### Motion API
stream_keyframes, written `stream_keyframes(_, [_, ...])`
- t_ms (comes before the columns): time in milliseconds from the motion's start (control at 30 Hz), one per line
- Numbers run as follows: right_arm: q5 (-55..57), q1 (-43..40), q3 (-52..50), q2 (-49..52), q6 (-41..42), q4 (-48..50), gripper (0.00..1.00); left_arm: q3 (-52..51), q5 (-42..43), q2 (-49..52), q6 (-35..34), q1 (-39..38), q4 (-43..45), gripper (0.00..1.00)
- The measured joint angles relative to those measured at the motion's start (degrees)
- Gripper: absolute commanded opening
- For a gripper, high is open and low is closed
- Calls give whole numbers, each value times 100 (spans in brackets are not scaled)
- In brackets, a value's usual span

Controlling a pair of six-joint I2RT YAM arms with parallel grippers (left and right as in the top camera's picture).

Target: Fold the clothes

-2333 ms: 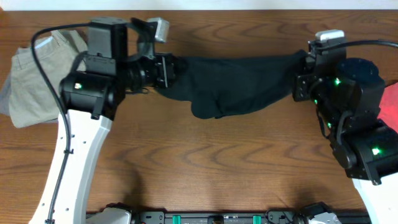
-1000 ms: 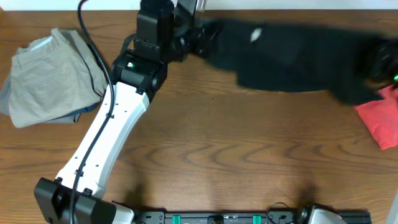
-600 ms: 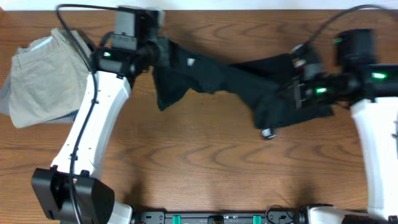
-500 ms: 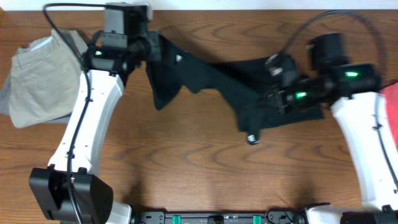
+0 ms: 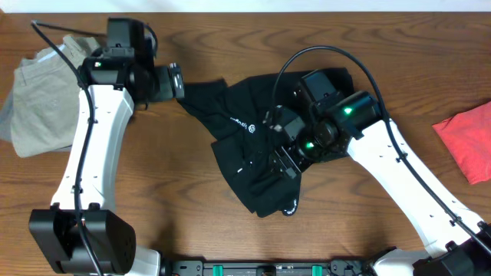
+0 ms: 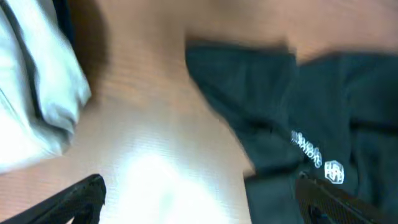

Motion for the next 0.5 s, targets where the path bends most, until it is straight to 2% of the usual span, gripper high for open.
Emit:
stream_keyframes(33, [433, -50, 0, 0, 229, 42, 76, 0, 127, 0, -39, -2, -188, 98])
stream_keyframes(100, [1040, -201, 0, 0, 590, 70, 82, 0, 466, 0, -103, -33, -531, 98])
stream_keyframes(267, [1947, -804, 0, 0, 1027, 87, 81, -52, 1097, 0, -166, -385, -1032, 98])
stream_keyframes(500, [2297, -1587, -2, 0, 1217, -57, 77, -940, 1408, 0, -682, -1143, -197, 98])
